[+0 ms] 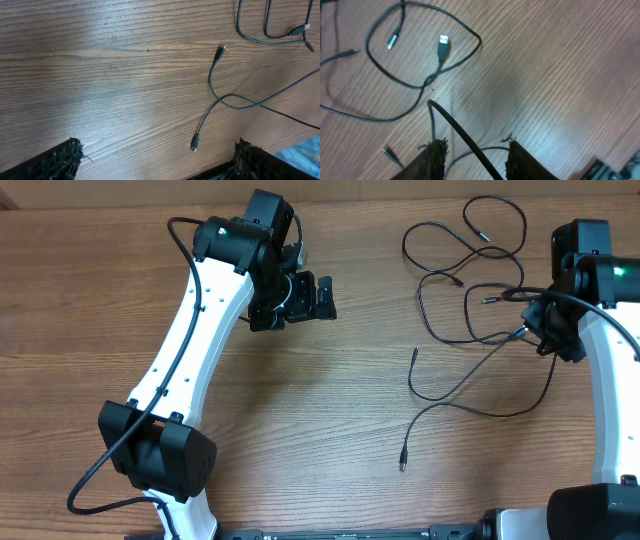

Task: Untangle cables
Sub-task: 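Lower the right gripper and lay the cable down at right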

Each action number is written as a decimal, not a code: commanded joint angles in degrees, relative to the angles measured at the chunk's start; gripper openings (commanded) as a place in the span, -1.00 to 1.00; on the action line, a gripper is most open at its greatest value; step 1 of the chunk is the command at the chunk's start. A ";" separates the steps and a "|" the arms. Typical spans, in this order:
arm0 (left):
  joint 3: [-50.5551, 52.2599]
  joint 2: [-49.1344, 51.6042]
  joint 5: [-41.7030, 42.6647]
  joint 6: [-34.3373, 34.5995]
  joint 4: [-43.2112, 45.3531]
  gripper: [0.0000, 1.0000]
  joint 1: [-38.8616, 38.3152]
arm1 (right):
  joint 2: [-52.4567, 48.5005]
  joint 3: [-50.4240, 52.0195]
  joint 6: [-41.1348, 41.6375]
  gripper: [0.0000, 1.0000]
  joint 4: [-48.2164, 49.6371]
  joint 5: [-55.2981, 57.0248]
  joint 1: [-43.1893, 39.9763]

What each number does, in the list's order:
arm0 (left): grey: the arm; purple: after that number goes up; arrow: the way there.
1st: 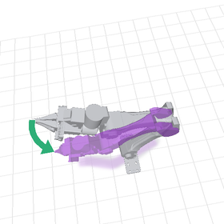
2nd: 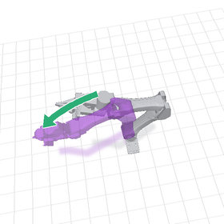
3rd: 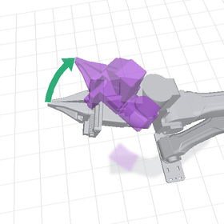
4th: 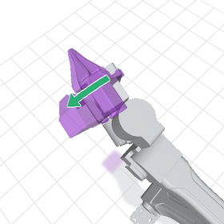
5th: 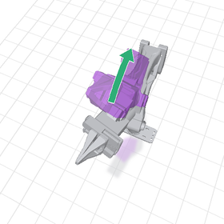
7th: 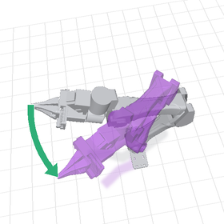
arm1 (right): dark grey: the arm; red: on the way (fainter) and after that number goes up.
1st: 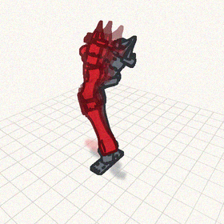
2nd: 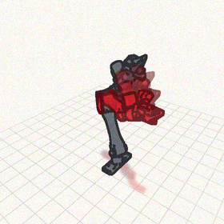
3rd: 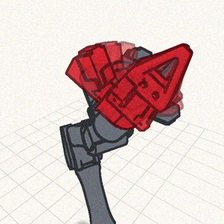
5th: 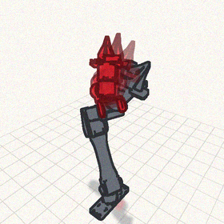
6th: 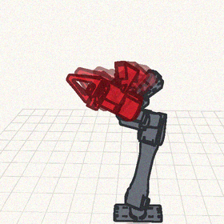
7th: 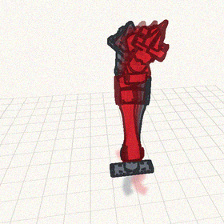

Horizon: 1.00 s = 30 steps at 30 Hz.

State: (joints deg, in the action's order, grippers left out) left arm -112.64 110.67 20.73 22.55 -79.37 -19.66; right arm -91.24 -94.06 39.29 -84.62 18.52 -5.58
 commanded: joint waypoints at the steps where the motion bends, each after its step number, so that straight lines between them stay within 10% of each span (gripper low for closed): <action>1: -0.70 -2.03 -0.39 0.61 -0.17 0.99 0.15 | 0.35 0.26 0.31 -0.16 -0.55 1.49 -0.17; 6: -0.70 -2.03 -0.39 0.59 -0.17 0.99 0.15 | 0.33 0.26 0.35 -0.28 -1.99 2.12 -0.17; 8: -0.70 -2.03 -0.39 0.59 -0.17 0.99 0.15 | 0.33 0.26 1.79 0.37 -2.84 4.33 -0.17; 14: -0.70 -2.03 -0.39 0.59 -0.15 0.99 0.15 | 0.33 0.26 2.91 1.00 -3.19 6.32 -0.17; 30: -0.70 -2.03 -0.31 0.35 -0.55 0.99 0.13 | -0.74 0.39 2.86 1.00 0.76 -6.03 -0.17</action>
State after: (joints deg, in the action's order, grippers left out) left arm -112.64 110.67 20.73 22.55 -79.61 -19.66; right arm -91.31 -94.06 41.78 -84.05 16.53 -5.58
